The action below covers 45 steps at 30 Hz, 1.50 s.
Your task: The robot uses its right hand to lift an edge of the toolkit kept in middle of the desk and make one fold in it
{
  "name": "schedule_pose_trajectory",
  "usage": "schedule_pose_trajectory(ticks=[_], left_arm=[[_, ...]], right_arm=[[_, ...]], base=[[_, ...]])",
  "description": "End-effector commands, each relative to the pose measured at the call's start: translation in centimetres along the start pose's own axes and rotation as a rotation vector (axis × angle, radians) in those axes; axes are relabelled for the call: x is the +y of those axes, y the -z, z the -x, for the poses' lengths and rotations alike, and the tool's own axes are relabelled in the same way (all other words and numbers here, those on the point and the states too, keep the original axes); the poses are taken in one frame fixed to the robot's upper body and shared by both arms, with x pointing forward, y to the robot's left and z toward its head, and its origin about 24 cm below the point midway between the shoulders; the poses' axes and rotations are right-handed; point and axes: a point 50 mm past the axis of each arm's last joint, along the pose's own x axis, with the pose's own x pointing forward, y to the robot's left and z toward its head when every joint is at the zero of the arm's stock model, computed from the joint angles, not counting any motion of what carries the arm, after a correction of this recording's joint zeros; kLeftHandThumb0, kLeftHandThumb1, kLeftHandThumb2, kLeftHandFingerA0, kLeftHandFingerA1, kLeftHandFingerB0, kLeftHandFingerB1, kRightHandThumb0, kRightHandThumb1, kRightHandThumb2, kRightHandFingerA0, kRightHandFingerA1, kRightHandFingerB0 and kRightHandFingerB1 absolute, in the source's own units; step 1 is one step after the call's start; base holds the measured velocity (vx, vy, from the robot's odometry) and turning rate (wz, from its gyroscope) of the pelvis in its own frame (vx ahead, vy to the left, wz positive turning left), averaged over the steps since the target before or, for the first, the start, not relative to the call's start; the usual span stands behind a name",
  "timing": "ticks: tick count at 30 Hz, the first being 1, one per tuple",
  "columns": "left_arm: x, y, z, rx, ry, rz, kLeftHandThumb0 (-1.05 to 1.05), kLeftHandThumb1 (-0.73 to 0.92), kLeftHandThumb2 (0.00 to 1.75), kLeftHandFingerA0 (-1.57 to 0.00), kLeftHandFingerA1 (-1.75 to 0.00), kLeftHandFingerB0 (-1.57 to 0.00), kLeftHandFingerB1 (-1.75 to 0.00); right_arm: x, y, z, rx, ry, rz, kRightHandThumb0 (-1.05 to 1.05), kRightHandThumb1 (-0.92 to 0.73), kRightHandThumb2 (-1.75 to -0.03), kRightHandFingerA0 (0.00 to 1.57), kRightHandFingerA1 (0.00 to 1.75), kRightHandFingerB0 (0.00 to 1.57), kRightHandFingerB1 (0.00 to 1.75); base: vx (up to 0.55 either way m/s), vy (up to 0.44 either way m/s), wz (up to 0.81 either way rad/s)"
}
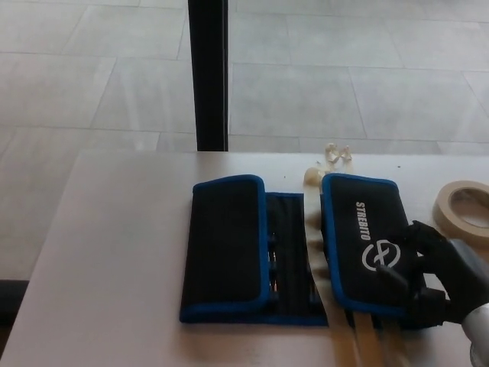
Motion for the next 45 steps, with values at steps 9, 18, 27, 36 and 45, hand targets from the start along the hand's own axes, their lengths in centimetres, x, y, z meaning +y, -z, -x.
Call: schedule_pose_trajectory(ticks=[9, 18, 27, 36, 45], left_arm=[[0.7, -2.4, -0.3, -0.052, -0.014, -0.078, -0.64, 0.53, 0.56, -0.7, -0.69, -0.62, -0.51], [1.0, -1.7, -0.2, -0.041, -0.014, -0.068, -0.62, 0.53, 0.56, -0.7, -0.72, -0.63, -0.52], [1.5, -1.2, -0.2, -0.027, -0.027, -0.084, -0.64, 0.53, 0.56, -0.73, -0.77, -0.61, -0.52], [1.5, -0.9, -0.1, -0.022, -0.023, -0.054, -0.64, 0.53, 0.56, -0.71, -0.72, -0.55, -0.49], [1.5, -0.8, -0.1, -0.015, -0.033, -0.05, -0.63, 0.54, 0.56, -0.71, -0.66, -0.59, -0.49]], right_arm=[[2.8, -3.7, 6.8, -0.824, -0.097, 0.953, -0.5, -0.83, -0.64, 0.53, 0.62, 0.47, 0.49], [-8.2, -5.0, 5.5, -0.476, 0.085, 0.321, -0.54, -0.74, -0.62, 0.6, 0.72, 0.51, 0.42], [-22.8, 1.6, 8.2, -0.211, 0.545, -0.194, -0.4, -0.64, -0.59, 0.72, 0.65, 0.56, 0.44], [-27.9, 11.4, 14.4, 0.169, 0.93, -0.334, -0.65, -0.62, -0.59, 0.85, 0.69, 0.67, 0.51], [-24.8, 20.5, 19.4, 0.52, 1.199, -0.483, -0.6, -0.65, -0.6, 0.94, 1.25, 0.47, 0.6]], base=[[0.0, 0.0, 0.0], [0.0, 0.0, 0.0], [0.0, 0.0, 0.0], [0.0, 0.0, 0.0], [0.0, 0.0, 0.0]])
